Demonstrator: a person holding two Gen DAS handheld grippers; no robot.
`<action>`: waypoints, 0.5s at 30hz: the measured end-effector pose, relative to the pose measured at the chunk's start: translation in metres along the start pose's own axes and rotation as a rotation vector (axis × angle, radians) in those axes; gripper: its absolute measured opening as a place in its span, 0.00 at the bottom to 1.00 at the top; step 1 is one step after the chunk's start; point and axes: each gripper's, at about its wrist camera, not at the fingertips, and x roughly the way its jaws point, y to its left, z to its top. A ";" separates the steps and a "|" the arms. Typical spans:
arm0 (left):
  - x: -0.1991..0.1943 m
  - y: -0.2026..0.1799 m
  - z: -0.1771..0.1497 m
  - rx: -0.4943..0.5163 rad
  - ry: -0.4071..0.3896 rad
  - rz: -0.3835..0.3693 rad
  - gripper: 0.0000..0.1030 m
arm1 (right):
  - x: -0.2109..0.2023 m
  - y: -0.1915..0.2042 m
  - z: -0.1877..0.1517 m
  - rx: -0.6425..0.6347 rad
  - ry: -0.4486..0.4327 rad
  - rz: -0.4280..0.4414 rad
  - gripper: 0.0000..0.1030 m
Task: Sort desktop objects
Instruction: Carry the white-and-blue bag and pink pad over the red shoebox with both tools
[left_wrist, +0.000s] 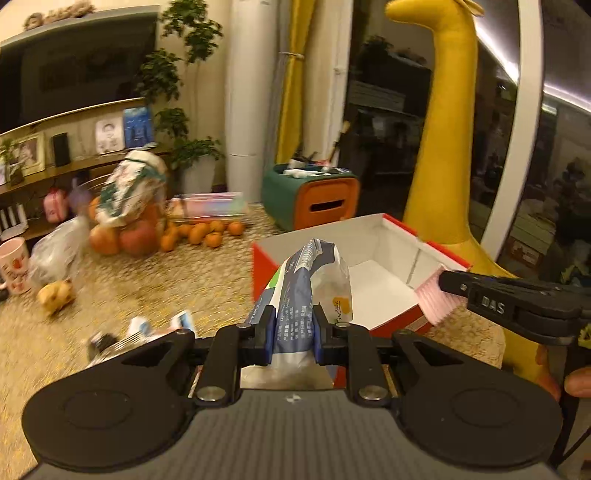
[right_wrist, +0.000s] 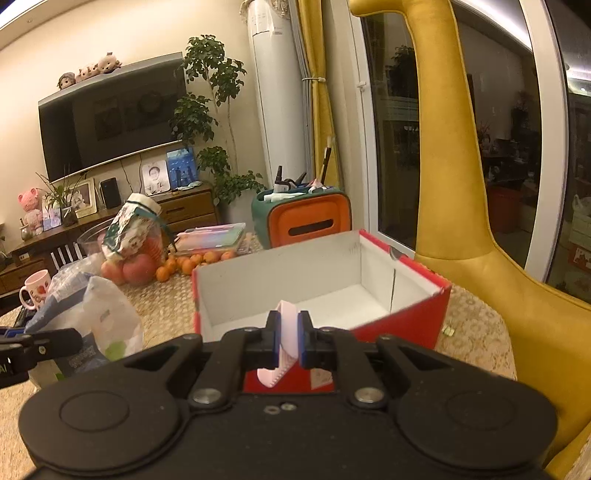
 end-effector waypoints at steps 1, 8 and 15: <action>0.005 -0.005 0.005 0.014 0.007 -0.007 0.18 | 0.004 -0.003 0.005 0.000 0.006 0.003 0.08; 0.036 -0.034 0.029 0.107 0.047 -0.038 0.18 | 0.027 -0.021 0.032 -0.023 0.044 0.009 0.08; 0.069 -0.060 0.051 0.170 0.085 -0.066 0.18 | 0.048 -0.035 0.050 -0.037 0.057 -0.002 0.08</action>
